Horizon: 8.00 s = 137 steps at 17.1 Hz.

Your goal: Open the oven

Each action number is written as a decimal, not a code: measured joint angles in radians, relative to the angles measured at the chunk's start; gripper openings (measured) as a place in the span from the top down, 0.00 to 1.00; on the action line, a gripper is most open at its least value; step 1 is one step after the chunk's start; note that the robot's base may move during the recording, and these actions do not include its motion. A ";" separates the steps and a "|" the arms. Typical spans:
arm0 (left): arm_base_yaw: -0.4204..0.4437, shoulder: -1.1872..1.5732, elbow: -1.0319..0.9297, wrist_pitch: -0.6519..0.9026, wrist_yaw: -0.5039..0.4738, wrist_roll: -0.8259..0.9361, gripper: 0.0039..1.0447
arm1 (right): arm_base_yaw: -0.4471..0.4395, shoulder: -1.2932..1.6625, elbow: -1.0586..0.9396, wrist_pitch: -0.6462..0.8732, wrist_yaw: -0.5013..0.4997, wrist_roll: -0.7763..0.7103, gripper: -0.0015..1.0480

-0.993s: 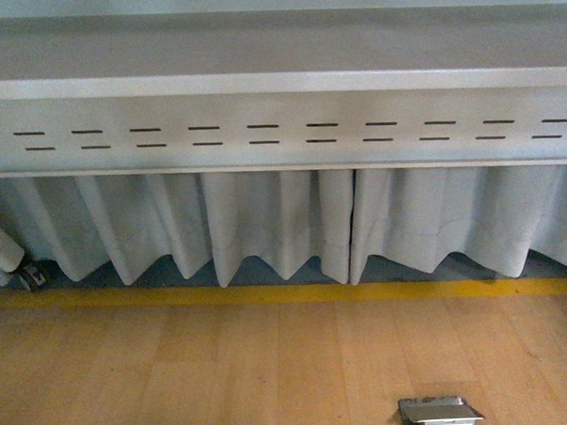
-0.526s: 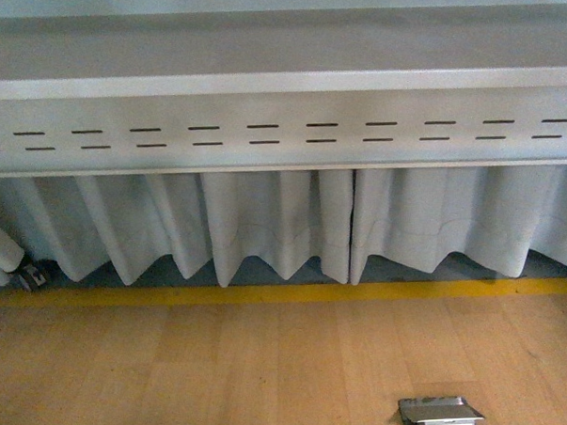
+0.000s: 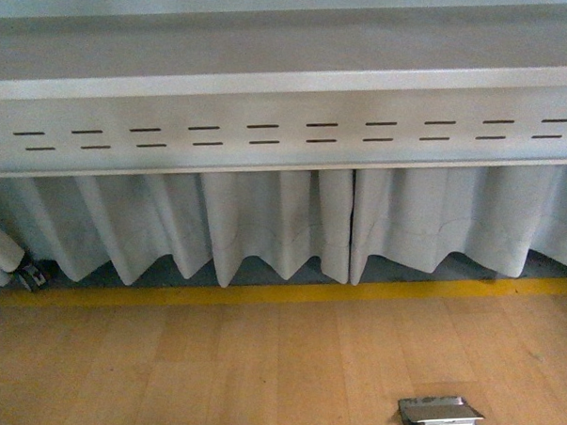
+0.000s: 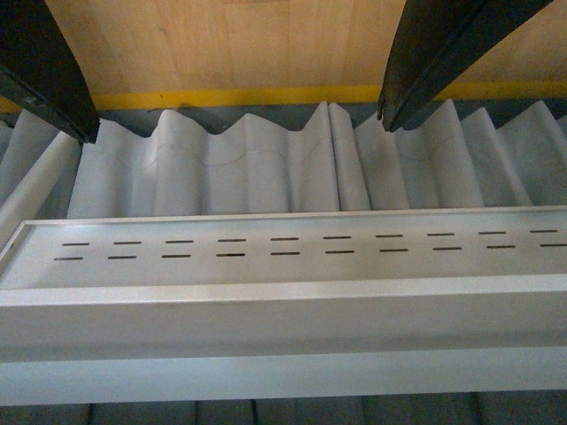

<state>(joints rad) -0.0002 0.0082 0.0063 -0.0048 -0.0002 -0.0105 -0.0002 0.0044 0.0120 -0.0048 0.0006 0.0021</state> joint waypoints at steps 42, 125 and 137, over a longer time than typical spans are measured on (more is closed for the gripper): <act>0.000 0.000 0.000 0.001 0.000 0.000 0.06 | 0.000 0.000 0.000 0.001 0.000 0.000 0.06; -0.571 2.196 0.729 0.946 -0.343 -1.736 0.06 | 0.350 1.382 0.658 0.459 0.142 -0.119 0.98; -0.571 2.196 0.729 0.946 -0.343 -1.736 0.06 | 0.418 1.766 0.943 0.506 0.236 -0.092 0.98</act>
<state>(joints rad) -0.5716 2.2040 0.7349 0.9413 -0.3428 -1.7462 0.4179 1.7702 0.9554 0.5014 0.2363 -0.0902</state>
